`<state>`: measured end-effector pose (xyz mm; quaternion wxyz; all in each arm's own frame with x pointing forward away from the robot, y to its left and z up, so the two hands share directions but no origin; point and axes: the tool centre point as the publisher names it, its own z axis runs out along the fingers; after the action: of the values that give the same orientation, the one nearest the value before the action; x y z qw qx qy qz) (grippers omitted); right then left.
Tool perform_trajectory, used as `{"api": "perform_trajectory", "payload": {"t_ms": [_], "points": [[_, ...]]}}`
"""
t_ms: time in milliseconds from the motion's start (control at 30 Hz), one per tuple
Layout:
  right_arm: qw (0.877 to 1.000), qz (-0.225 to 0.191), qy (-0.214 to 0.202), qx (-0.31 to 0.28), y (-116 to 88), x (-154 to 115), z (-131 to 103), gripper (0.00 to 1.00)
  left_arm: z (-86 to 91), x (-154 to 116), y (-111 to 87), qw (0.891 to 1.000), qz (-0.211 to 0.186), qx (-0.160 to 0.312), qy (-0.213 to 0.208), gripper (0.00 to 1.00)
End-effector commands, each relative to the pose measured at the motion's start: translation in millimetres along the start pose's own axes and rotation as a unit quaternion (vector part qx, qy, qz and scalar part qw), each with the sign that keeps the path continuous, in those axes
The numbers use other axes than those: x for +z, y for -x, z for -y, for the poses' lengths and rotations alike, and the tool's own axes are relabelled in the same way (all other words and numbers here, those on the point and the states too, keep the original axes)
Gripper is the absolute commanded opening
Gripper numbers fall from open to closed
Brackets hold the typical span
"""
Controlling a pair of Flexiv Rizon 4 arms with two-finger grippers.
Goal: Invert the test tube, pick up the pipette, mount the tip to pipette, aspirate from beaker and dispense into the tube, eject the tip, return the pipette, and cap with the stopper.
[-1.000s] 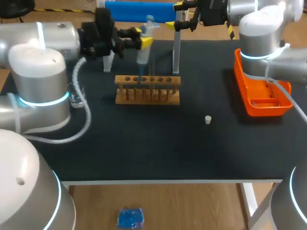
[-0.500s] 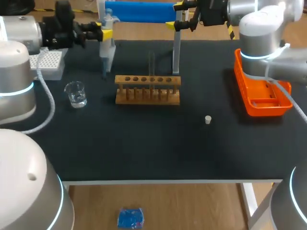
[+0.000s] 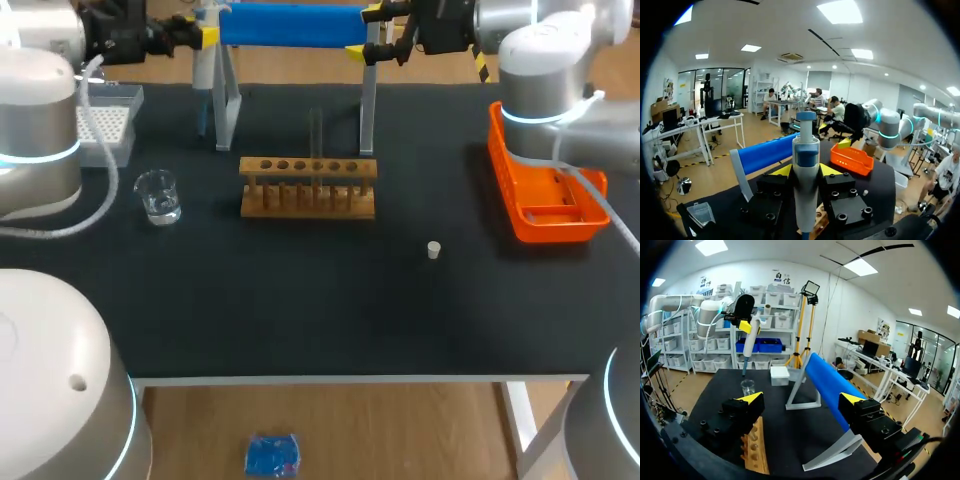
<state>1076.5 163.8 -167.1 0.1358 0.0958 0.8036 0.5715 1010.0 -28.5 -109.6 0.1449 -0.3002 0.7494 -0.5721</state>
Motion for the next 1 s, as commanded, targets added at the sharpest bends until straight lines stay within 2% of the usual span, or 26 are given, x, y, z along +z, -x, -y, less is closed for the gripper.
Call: {"api": "perform_trajectory", "payload": {"t_ms": [33,533,633,733,1000], "points": [[1.000,-0.002,-0.002,0.000,0.7,-1.0,-0.7,1.00,6.1,24.9,2.5,1.000,0.022,-0.012,0.012,0.00],[1.000,-0.002,-0.002,0.000,0.7,-1.0,-0.7,1.00,9.0,59.4,28.8,0.994,0.097,-0.047,0.015,0.00],[1.000,-0.002,-0.002,0.000,0.7,-1.0,-0.7,1.00,6.9,64.8,34.5,0.989,0.134,-0.059,0.026,0.00],[1.000,-0.002,-0.002,0.000,0.7,-1.0,-0.7,1.00,3.2,68.4,39.5,0.985,0.156,-0.069,0.028,0.00],[1.000,-0.002,-0.002,0.000,0.7,-1.0,-0.7,1.00,-1.0,77.0,47.5,0.978,0.190,-0.084,0.028,0.00]]}}
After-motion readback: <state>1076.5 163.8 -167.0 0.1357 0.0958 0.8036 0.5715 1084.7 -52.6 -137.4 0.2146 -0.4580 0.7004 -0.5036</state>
